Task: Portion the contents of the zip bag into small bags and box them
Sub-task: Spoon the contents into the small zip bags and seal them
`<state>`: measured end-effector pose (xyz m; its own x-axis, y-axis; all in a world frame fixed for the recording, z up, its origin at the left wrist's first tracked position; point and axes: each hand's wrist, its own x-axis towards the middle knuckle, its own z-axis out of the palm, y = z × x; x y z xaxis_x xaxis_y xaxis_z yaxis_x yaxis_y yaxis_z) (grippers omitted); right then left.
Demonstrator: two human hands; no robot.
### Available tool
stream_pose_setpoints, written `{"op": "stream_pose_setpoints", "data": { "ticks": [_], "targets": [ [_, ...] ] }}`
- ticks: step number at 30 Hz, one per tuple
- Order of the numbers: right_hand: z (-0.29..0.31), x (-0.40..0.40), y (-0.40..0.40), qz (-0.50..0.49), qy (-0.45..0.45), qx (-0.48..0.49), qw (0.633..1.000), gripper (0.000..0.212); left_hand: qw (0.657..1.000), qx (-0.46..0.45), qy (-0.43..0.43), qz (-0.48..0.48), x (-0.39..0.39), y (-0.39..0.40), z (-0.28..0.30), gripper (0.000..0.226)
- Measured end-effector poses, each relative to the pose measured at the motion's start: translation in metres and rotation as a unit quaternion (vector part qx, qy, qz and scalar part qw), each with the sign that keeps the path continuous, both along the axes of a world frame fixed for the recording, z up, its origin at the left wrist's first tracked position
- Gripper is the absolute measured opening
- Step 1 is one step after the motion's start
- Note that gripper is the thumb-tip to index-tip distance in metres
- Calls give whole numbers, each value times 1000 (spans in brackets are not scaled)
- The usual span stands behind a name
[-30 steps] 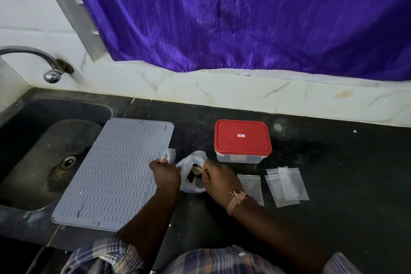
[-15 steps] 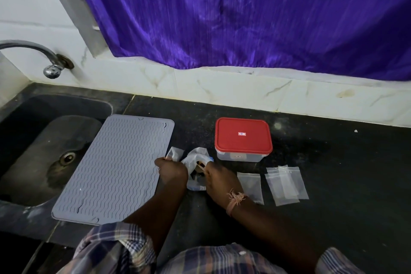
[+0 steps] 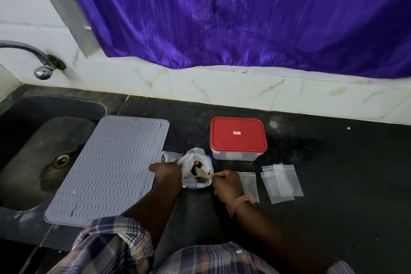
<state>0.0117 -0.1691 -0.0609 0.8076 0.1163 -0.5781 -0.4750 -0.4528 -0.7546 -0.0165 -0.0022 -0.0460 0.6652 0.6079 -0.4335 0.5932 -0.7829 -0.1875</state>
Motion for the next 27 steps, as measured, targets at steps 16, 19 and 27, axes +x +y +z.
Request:
{"op": "stream_pose_setpoints", "data": {
  "ticks": [16, 19, 27],
  "targets": [
    [35, 5, -24, -63, -67, 63, 994, 13, 753, -303, -422, 404, 5, -14, 7, 29],
    [39, 5, -26, -72, -74, 73, 992, 12, 745, -296, -457, 386, -1, -16, 4, 10],
    [57, 9, -20, -65, -111, 115, 985, 10, 761, -331, -432, 354, -4, -13, 5, 9]
  ]
}}
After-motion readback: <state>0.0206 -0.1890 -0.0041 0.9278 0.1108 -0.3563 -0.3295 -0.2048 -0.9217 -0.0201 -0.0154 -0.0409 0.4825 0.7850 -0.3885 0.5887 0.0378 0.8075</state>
